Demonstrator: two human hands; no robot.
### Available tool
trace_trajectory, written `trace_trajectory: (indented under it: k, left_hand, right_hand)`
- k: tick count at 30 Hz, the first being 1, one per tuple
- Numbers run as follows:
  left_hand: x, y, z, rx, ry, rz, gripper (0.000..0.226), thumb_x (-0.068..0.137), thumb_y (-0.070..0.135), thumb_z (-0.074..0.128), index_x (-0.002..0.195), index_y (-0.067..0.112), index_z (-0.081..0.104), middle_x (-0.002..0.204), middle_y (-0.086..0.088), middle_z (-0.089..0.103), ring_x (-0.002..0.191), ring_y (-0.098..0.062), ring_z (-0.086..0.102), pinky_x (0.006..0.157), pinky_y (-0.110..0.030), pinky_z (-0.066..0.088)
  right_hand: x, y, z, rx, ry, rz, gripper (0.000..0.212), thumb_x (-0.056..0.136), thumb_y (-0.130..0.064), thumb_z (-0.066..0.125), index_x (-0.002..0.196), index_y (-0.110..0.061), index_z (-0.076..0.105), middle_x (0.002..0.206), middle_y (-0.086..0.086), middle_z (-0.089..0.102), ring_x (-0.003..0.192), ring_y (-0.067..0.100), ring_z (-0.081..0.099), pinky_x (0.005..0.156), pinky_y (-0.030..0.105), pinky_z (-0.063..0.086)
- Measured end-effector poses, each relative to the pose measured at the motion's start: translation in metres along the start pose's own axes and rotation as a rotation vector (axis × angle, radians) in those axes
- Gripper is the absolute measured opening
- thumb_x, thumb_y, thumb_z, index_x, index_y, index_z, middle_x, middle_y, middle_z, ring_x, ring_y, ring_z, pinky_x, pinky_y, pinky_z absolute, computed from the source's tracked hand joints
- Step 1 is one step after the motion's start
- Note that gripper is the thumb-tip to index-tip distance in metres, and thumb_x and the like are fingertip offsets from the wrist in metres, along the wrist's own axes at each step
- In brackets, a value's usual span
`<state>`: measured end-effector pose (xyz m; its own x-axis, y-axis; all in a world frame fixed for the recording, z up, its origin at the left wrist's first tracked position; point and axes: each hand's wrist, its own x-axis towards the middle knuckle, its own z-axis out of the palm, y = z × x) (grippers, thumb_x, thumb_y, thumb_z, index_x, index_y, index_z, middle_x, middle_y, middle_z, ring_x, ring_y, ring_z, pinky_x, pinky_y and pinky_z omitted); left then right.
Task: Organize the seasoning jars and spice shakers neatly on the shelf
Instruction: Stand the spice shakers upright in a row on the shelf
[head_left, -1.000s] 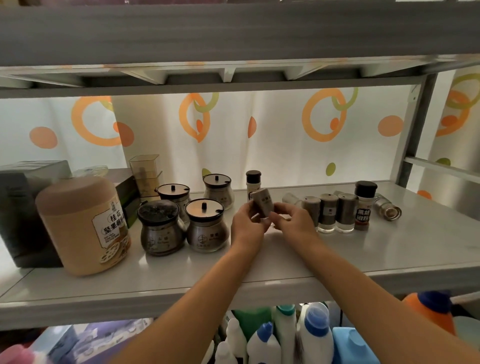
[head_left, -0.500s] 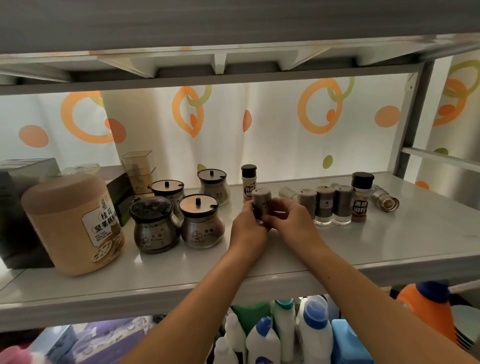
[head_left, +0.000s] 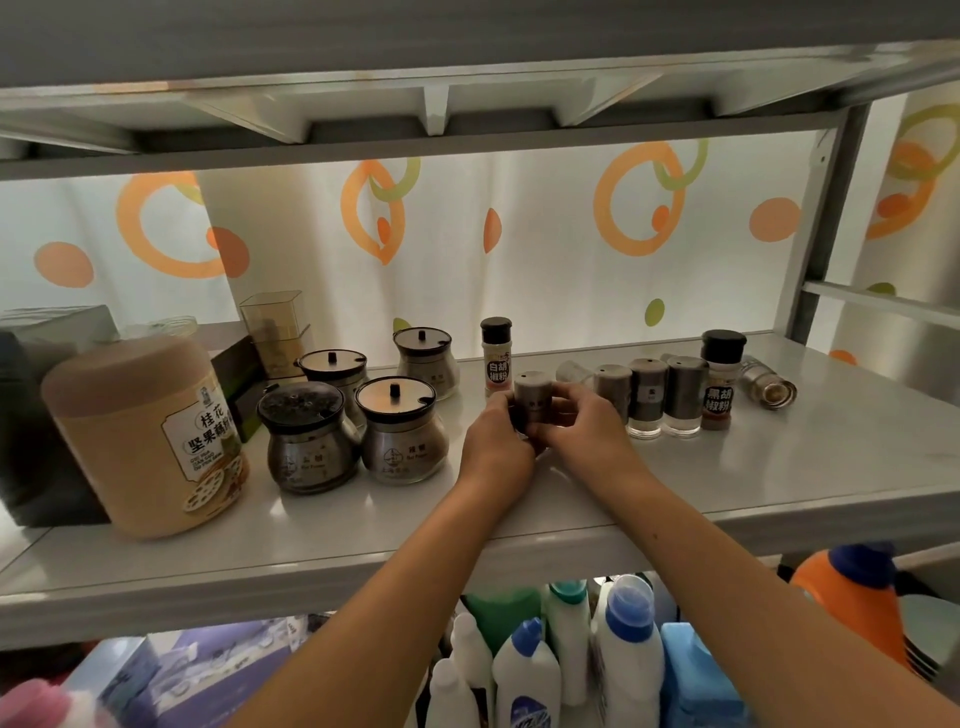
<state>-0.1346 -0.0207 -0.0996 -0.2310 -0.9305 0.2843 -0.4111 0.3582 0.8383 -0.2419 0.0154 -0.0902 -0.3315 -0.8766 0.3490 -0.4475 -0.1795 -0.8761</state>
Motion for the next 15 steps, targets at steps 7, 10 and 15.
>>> trace_trajectory:
  k: [7, 10, 15]
  left_hand:
    - [-0.0011, 0.0015, -0.0002, 0.013, -0.011, 0.006, 0.049, 0.081, 0.006, 0.065, 0.125, 0.024, 0.053, 0.118, -0.002, 0.066, 0.109, -0.019, 0.061, 0.096, -0.032, 0.048]
    - [-0.0023, 0.0025, -0.0009, 0.022, -0.012, -0.003, 0.048, 0.083, 0.004, 0.062, 0.126, 0.023, 0.052, 0.119, -0.003, 0.065, 0.109, -0.020, 0.060, 0.095, -0.031, 0.047]
    - [-0.0041, 0.0038, -0.0019, 0.023, -0.021, -0.003, 0.049, 0.082, 0.007, 0.064, 0.126, 0.024, 0.052, 0.119, -0.003, 0.065, 0.109, -0.020, 0.060, 0.096, -0.033, 0.047]
  right_hand:
    - [-0.0012, 0.0005, -0.0002, 0.012, -0.013, 0.006, 0.051, 0.079, -0.003, 0.074, 0.127, -0.012, 0.058, 0.114, 0.007, 0.068, 0.098, 0.013, 0.060, 0.083, 0.020, 0.046]
    - [-0.0021, -0.0002, -0.0007, 0.005, -0.013, 0.012, 0.051, 0.079, -0.003, 0.074, 0.126, -0.012, 0.058, 0.114, 0.007, 0.068, 0.098, 0.013, 0.060, 0.084, 0.021, 0.046]
    - [-0.0022, -0.0005, -0.0003, -0.002, -0.020, 0.011, 0.051, 0.080, -0.004, 0.073, 0.128, -0.013, 0.057, 0.108, 0.001, 0.065, 0.100, 0.012, 0.060, 0.077, 0.011, 0.045]
